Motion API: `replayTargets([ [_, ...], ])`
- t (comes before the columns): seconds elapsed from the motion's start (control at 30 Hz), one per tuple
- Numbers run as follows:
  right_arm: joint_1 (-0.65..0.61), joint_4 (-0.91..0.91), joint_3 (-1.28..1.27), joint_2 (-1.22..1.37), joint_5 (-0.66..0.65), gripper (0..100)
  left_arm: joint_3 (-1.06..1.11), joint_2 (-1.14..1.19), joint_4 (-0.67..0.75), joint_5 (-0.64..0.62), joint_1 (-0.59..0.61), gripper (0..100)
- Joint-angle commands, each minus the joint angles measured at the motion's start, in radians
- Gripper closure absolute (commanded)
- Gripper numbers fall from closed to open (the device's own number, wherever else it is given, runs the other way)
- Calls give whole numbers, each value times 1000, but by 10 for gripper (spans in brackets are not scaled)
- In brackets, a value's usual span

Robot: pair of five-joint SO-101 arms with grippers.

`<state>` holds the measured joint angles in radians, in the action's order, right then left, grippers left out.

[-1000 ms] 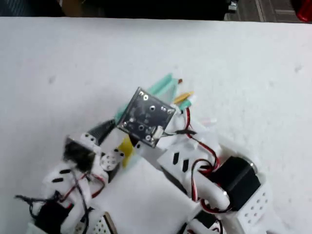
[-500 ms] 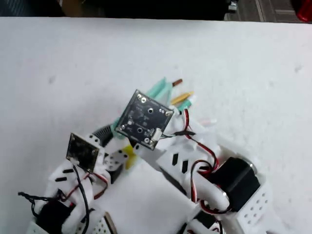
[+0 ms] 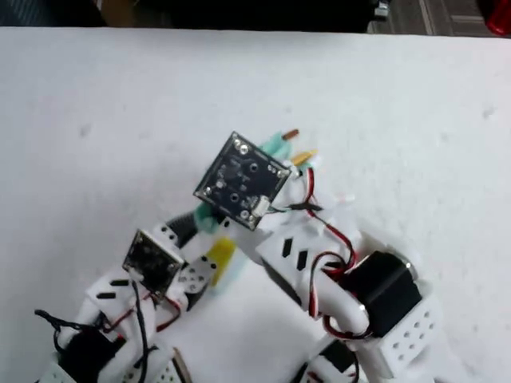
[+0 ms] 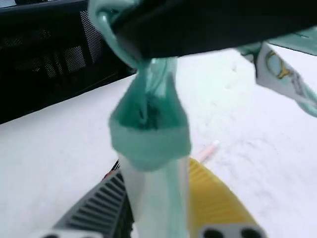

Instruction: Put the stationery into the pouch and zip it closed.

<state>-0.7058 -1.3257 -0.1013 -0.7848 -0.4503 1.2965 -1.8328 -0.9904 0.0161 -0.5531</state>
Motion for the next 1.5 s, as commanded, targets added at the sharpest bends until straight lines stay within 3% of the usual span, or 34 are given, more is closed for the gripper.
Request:
replayTargets([
  [0.0, 104, 35, 9, -2, -9, 982, -83, 4, -118, 14, -35, 876],
  [0.47, 263, 47, 8, 68, -11, 982, -63, 4, -137, 23, -33, 877],
  [0.63, 344, 107, 14, 140, -11, 982, -54, 4, -127, 71, -33, 982],
  [0.9, 415, 166, 14, 148, -11, 982, -48, 4, -123, 107, -33, 969],
  [1.1, 456, 219, 9, 150, -5, 982, -48, 4, -124, 110, -33, 969],
  [1.33, 427, 153, 11, 139, -8, 976, -48, 4, -121, 107, -21, 969],
  [1.4, 414, 96, 23, 134, -3, 906, -48, 4, -107, 107, 16, 969],
  [1.47, 384, 28, 35, 108, -2, 762, -48, 4, -89, 106, 62, 969],
])
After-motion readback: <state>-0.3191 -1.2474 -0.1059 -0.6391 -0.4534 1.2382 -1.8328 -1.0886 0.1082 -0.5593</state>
